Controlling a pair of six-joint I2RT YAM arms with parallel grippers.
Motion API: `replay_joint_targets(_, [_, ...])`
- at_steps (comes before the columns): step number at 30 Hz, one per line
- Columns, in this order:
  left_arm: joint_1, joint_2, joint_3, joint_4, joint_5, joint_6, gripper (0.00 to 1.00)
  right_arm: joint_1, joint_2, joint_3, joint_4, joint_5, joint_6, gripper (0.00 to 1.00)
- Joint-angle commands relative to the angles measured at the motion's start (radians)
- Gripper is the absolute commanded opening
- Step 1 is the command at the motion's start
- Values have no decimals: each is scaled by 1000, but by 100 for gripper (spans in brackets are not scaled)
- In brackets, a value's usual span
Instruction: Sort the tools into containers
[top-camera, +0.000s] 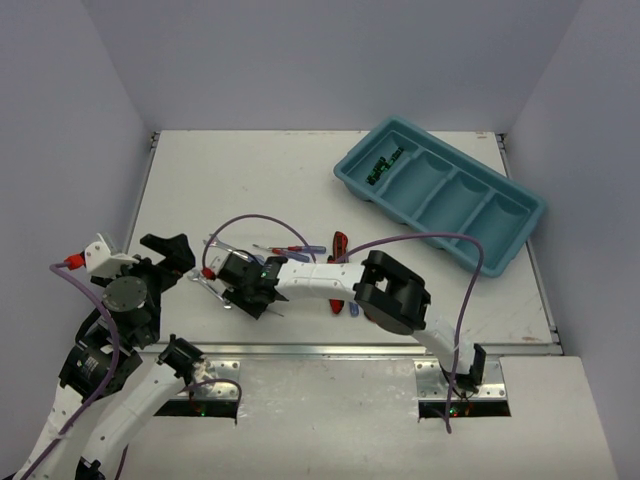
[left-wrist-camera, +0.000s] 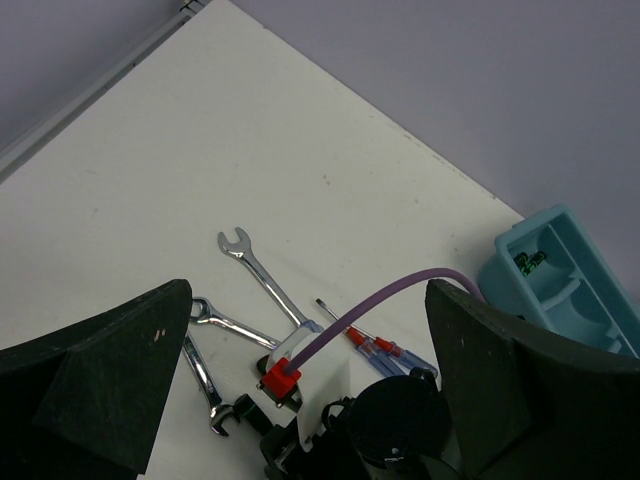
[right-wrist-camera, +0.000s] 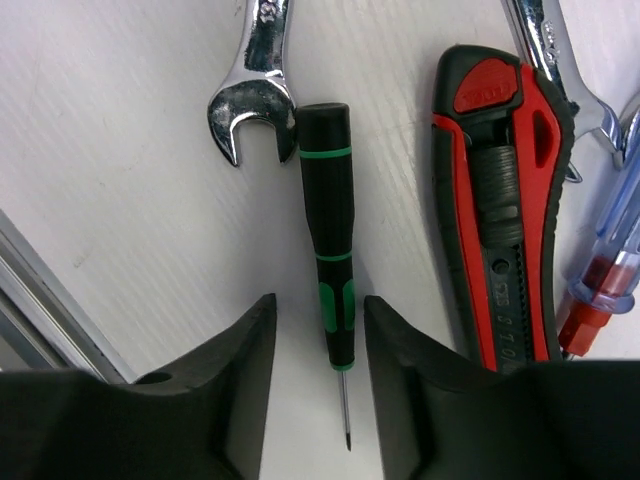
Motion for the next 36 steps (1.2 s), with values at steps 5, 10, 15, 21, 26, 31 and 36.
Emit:
replay_joint_targets(5, [9, -14, 24, 15, -10, 5, 100, 5, -21, -7, 28, 17, -7, 5])
replay_joint_targets(10, [9, -10, 23, 17, -7, 7, 100, 5, -94, -49, 41, 19, 8, 0])
replay_joint_targets(15, [9, -8, 23, 17, -7, 7, 100, -3, -230, -93, 50, -1, 2, 0])
replay_joint_targets(21, [9, -5, 22, 20, 3, 10, 100, -209, -403, -164, 40, 18, 94, 0])
replay_joint_targets(26, [9, -3, 18, 28, 9, 18, 100, -525, -490, -195, 106, -75, 273, 0])
replay_joint_targets(31, [9, 10, 14, 35, 24, 28, 100, -873, -414, -103, 180, -184, 583, 0])
replay_joint_targets(36, [9, 24, 12, 43, 36, 35, 100, -997, -247, 86, 134, 58, 726, 0])
